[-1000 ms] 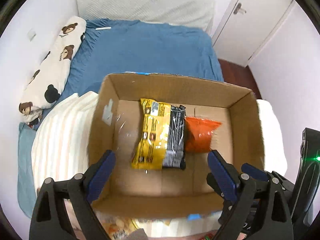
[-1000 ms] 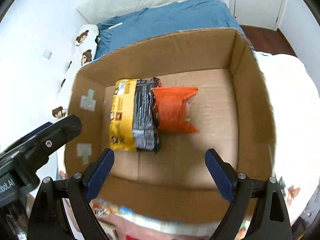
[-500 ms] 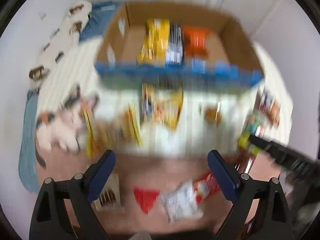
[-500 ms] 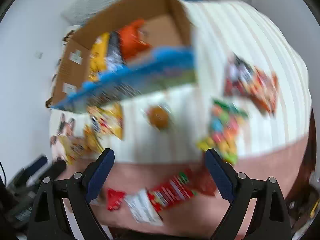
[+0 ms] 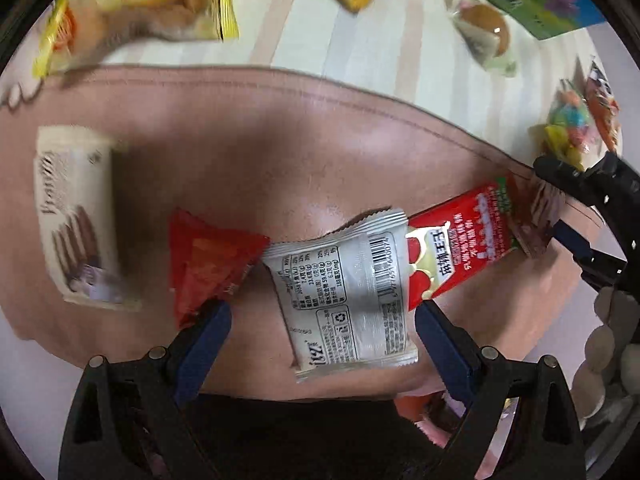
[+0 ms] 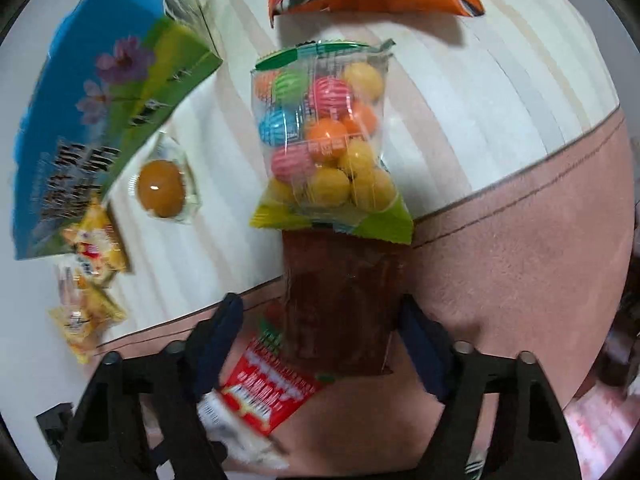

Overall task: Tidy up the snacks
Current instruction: 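Grasp the white packet with left tool while right tool grasps brown packet, then carry both packets into the box and release them beside the others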

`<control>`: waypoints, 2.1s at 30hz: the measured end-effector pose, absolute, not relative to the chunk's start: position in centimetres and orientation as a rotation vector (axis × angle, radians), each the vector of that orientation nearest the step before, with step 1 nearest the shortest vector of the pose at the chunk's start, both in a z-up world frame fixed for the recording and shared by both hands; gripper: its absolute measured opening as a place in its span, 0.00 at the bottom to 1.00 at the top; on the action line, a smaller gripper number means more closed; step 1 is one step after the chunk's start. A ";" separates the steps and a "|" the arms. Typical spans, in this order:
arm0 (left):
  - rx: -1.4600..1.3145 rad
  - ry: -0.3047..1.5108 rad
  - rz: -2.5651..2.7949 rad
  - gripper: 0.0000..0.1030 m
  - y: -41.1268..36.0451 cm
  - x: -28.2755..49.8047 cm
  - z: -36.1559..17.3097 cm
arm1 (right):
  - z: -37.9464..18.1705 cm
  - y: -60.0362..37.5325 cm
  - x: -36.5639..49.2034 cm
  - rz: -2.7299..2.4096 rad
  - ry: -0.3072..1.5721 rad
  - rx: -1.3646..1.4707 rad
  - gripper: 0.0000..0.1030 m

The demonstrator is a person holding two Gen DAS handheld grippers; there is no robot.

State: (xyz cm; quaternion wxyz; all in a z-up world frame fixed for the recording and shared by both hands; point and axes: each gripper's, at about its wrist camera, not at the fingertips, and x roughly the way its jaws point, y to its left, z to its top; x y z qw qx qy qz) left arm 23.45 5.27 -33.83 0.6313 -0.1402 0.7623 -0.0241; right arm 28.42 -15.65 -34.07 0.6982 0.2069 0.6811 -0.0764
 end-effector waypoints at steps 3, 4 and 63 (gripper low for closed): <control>-0.349 1.778 -0.061 0.91 4.8 23.4 -35.0 | -34.2 -15.1 28.0 -0.172 1.505 0.350 0.57; -0.360 1.788 -0.063 0.91 4.7 23.3 -35.4 | -34.1 -15.2 27.7 -0.157 1.499 0.341 0.57; -0.030 1.210 -0.043 0.70 8.4 47.7 -16.1 | -16.8 -6.0 44.8 0.171 1.232 0.282 0.56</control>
